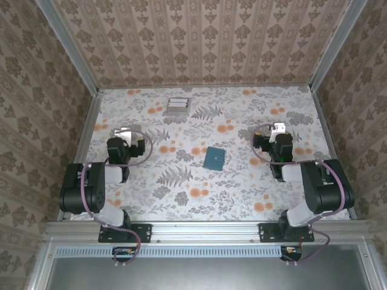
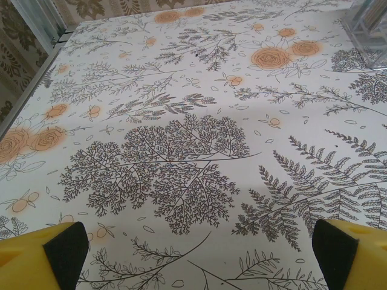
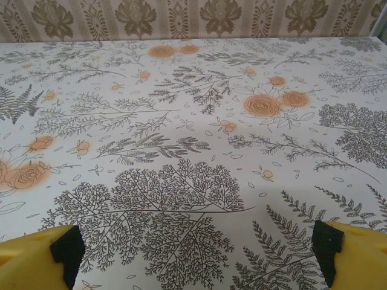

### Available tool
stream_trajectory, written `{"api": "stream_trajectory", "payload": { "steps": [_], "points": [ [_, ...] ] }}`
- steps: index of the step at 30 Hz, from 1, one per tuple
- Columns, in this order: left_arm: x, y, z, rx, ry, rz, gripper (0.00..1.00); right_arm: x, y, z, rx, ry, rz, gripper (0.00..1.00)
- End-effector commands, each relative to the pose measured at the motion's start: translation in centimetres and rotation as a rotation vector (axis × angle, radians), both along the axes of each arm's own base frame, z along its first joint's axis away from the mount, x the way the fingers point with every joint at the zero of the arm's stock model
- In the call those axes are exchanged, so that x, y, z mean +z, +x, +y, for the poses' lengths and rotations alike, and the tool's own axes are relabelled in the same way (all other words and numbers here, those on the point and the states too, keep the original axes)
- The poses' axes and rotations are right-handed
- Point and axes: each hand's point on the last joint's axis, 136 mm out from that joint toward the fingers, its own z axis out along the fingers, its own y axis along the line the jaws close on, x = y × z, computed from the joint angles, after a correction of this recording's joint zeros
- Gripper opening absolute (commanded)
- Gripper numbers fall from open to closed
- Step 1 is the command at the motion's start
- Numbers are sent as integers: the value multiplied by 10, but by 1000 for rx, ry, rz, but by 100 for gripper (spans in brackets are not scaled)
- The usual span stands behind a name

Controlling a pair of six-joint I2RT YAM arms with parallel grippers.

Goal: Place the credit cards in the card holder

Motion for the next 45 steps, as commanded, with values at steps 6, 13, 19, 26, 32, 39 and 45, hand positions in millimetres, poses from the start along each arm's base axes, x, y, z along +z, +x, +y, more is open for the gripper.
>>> {"api": "stream_trajectory", "payload": {
  "steps": [6,13,19,26,32,39,45],
  "points": [
    [16,9,1,16,-19,-54,100,5,1,-2,-7,7,-14,100],
    [16,9,1,16,-18,-54,100,5,1,-2,-6,7,-14,100],
    [15,8,2,17,-19,-52,100,5,1,-2,-6,10,-13,100],
    [24,7,2,21,-15,-79,100,11,1,-6,-30,14,-27,100],
    [106,-32,-3,143,-179,-62,100,74,-30,-40,-307,152,33,100],
    [149,-56,-26,183,-780,91,100,79,-61,-28,-415,503,202,100],
    [146,-31,-64,47,-593,316,100,65,-36,43,-176,521,370,93]
  ]
}}
